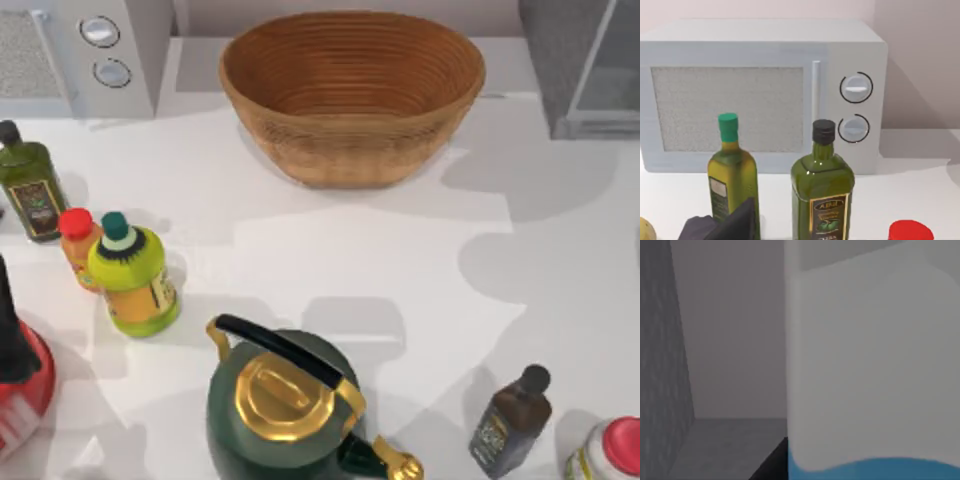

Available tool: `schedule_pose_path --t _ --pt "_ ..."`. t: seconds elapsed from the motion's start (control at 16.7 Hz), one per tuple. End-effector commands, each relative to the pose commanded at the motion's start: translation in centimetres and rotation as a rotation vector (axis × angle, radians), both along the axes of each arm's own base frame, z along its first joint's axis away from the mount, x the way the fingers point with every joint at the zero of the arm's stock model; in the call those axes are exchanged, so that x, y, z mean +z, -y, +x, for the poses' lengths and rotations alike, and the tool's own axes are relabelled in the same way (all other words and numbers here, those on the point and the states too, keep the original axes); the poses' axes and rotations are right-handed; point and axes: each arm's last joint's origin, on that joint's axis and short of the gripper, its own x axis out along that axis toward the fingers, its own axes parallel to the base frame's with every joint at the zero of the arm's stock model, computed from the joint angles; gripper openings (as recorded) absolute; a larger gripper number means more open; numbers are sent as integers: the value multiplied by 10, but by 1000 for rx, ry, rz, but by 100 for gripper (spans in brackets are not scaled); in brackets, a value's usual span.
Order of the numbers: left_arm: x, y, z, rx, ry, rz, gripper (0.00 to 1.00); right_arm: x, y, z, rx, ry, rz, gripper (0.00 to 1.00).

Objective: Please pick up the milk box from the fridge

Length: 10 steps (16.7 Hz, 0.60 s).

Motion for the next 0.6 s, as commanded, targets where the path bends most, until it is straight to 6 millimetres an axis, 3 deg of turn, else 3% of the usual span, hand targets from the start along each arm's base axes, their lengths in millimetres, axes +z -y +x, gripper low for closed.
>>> schedule_pose_path --t 0.6 --pt "0 0 0 0 0 0 100 -2 -3 -64 3 2 0 0"
